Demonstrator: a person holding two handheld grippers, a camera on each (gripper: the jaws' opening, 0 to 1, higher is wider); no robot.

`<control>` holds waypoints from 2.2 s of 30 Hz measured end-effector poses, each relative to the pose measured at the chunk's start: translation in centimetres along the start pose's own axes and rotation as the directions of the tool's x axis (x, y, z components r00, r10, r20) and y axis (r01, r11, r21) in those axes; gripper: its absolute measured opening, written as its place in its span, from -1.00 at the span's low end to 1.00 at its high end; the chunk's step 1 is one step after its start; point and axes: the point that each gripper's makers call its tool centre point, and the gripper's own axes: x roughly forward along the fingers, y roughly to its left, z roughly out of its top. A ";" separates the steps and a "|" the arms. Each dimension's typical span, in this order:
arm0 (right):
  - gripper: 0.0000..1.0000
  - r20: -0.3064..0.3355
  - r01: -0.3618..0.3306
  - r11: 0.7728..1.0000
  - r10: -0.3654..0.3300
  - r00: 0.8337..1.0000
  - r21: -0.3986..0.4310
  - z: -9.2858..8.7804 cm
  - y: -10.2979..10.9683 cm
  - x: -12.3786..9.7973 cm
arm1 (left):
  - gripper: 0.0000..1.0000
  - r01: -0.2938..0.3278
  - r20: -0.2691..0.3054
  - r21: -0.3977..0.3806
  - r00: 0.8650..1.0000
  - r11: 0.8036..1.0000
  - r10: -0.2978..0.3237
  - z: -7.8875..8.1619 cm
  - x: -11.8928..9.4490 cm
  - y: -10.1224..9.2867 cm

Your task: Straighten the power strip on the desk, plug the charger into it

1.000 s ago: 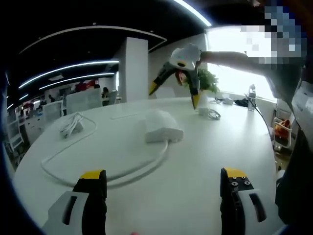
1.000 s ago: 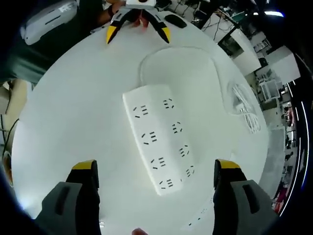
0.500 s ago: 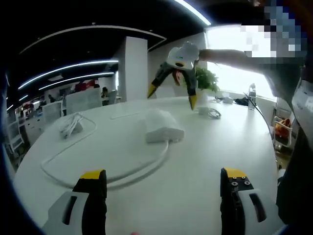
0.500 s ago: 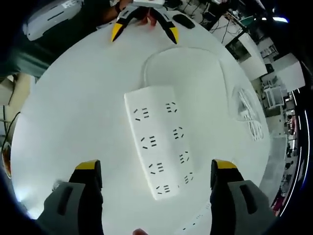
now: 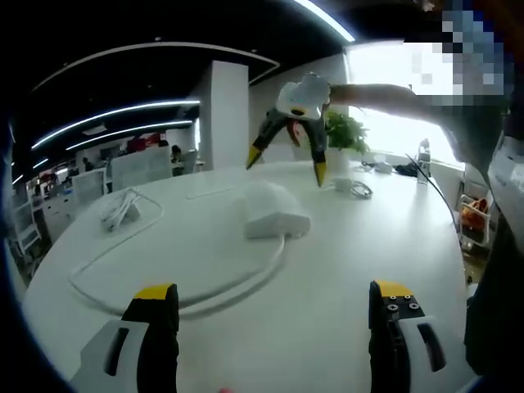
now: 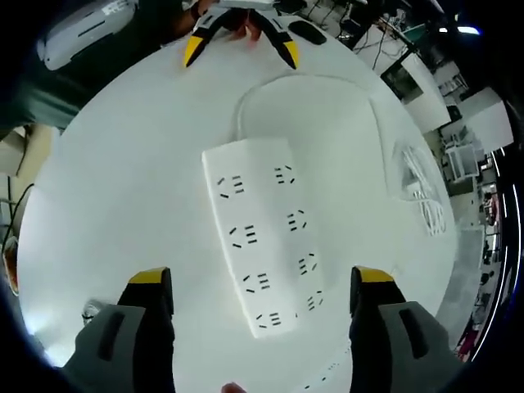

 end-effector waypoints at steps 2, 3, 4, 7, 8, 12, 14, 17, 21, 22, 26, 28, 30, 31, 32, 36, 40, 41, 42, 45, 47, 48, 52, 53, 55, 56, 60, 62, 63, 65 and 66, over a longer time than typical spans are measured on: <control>0.76 0.000 0.001 1.000 -0.001 1.000 -0.002 0.0 -0.1 0.1 | 0.99 0.001 0.001 0.000 1.000 1.000 -0.001 0.0 0.0 0.0; 0.75 0.007 -0.006 1.000 0.006 1.000 0.002 0.1 -0.1 0.2 | 0.99 0.003 0.003 -0.005 1.000 1.000 -0.003 0.1 0.0 0.0; 0.75 0.007 -0.008 1.000 0.008 1.000 0.003 0.1 -0.2 0.3 | 0.99 0.007 0.011 -0.009 1.000 1.000 -0.007 0.2 -0.1 0.0; 0.72 -0.006 -0.016 1.000 0.016 1.000 -0.005 -0.1 -0.3 0.6 | 0.99 0.016 0.021 -0.012 1.000 1.000 -0.015 0.4 -0.2 -0.3; 0.71 -0.007 -0.021 1.000 0.021 1.000 -0.009 -0.1 -0.2 0.7 | 0.99 0.015 0.021 -0.010 1.000 1.000 -0.015 0.4 -0.3 -0.3; 0.71 -0.012 -0.029 1.000 0.029 0.999 -0.012 -0.1 -0.3 1.0 | 0.99 0.014 0.018 -0.007 1.000 1.000 -0.014 0.4 -0.4 -0.2; 0.69 -0.009 -0.040 0.999 0.040 0.999 -0.008 0.1 -0.2 1.1 | 0.99 0.014 0.016 -0.007 1.000 1.000 -0.014 0.4 -0.4 -0.2; 0.66 -0.016 -0.043 0.999 0.043 0.999 -0.019 0.1 -0.1 1.3 | 0.99 0.008 0.014 -0.005 1.000 1.000 -0.008 0.3 -0.5 -0.1; 0.61 -0.022 -0.059 0.998 0.058 0.998 -0.022 0.1 0.0 1.5 | 0.99 0.005 0.010 -0.006 1.000 1.000 -0.005 0.1 -0.6 0.0; 0.60 -0.020 -0.062 0.998 0.061 0.998 -0.019 0.1 0.1 1.5 | 0.99 0.004 0.010 -0.007 1.000 1.000 -0.004 0.1 -0.6 0.0; 0.60 -0.014 -0.065 0.998 0.065 0.998 -0.024 0.2 -0.2 1.7 | 0.99 0.004 0.011 -0.010 1.000 1.000 -0.004 0.0 -0.7 0.0; 0.59 -0.013 -0.067 0.998 0.067 0.998 -0.020 0.1 -0.3 1.7 | 0.99 0.004 0.010 -0.010 1.000 1.000 -0.004 0.0 -0.7 0.0; 0.58 -0.011 -0.070 0.997 0.069 0.998 -0.015 0.1 -0.3 1.8 | 0.99 0.003 0.010 -0.009 1.000 1.000 -0.003 0.0 -0.7 0.1; 0.57 -0.013 -0.069 0.997 0.069 0.998 -0.016 0.0 -0.3 1.9 | 0.99 0.003 0.011 -0.010 1.000 1.000 -0.003 0.0 -0.7 0.1; 0.55 -0.014 -0.068 0.998 0.068 0.998 -0.018 0.1 -0.4 2.0 | 0.99 0.003 0.011 -0.010 1.000 1.000 -0.002 0.0 -0.8 0.1; 0.51 0.003 -0.070 0.998 0.070 0.998 -0.011 0.6 -0.5 2.2 | 0.99 -0.002 0.011 -0.011 1.000 1.000 0.002 0.0 -0.8 0.2; 0.49 0.017 -0.075 0.997 0.075 0.997 -0.012 0.9 -0.7 2.4 | 0.99 -0.001 0.009 -0.013 1.000 1.000 0.001 -0.1 -0.8 0.2; 0.49 0.018 -0.077 0.997 0.077 0.997 -0.010 0.9 -0.7 2.5 | 0.99 0.000 0.009 -0.013 1.000 1.000 0.000 -0.1 -0.8 0.2; 0.49 0.015 -0.078 0.997 0.078 0.997 -0.012 0.8 -0.7 2.6 | 0.99 0.000 0.009 -0.012 1.000 1.000 0.000 -0.1 -0.8 0.2; 0.48 0.006 -0.083 0.996 0.083 0.996 -0.012 0.5 -0.6 2.8 | 0.99 0.000 0.008 -0.013 1.000 1.000 0.000 -0.1 -0.8 0.2; 0.46 0.004 -0.084 0.996 0.084 0.996 -0.014 0.4 -0.6 2.9 | 0.99 -0.002 0.009 -0.013 1.000 1.000 0.002 -0.1 -0.8 0.3; 0.45 0.003 -0.086 0.996 0.086 0.996 -0.015 0.4 -0.6 2.9 | 0.99 -0.002 0.010 -0.014 1.000 1.000 0.002 -0.1 -0.9 0.3; 0.43 0.008 -0.091 0.996 0.091 0.996 -0.014 0.2 -0.9 3.2 | 0.99 -0.004 0.009 -0.015 1.000 1.000 0.004 -0.2 -0.9 0.3; 0.43 0.008 -0.092 0.996 0.092 0.996 -0.011 0.2 -0.9 3.2 | 0.99 -0.004 0.009 -0.015 1.000 1.000 0.004 -0.2 -0.9 0.3; 0.42 0.005 -0.100 0.995 0.100 0.995 -0.007 0.1 -0.8 3.3 | 0.99 -0.003 0.009 -0.015 1.000 1.000 0.004 -0.2 -0.8 0.3; 0.43 0.007 -0.108 0.994 0.108 0.994 -0.003 0.1 -0.7 3.4 | 0.99 -0.003 0.009 -0.016 1.000 1.000 0.004 -0.2 -0.8 0.3; 0.42 -0.001 -0.113 0.994 0.113 0.994 -0.006 -0.1 -0.7 3.6 | 0.99 -0.002 0.003 -0.013 1.000 1.000 0.002 -0.3 -0.7 0.2; 0.41 -0.005 -0.112 0.994 0.112 0.994 -0.009 -0.2 -0.8 3.7 | 0.99 0.000 0.002 -0.013 1.000 1.000 0.000 -0.3 -0.7 0.2; 0.39 -0.006 -0.113 0.994 0.113 0.994 -0.009 -0.2 -0.7 3.7 | 0.99 0.001 0.002 -0.013 1.000 1.000 -0.001 -0.3 -0.7 0.2; 0.38 -0.005 -0.113 0.993 0.113 0.994 -0.013 -0.2 -0.8 3.7 | 0.99 -0.001 0.004 -0.014 1.000 1.000 0.001 -0.2 -0.7 0.3; 0.38 -0.004 -0.114 0.993 0.114 0.994 -0.009 -0.1 -0.7 3.8 | 0.99 -0.001 0.005 -0.014 1.000 1.000 0.001 -0.2 -0.8 0.3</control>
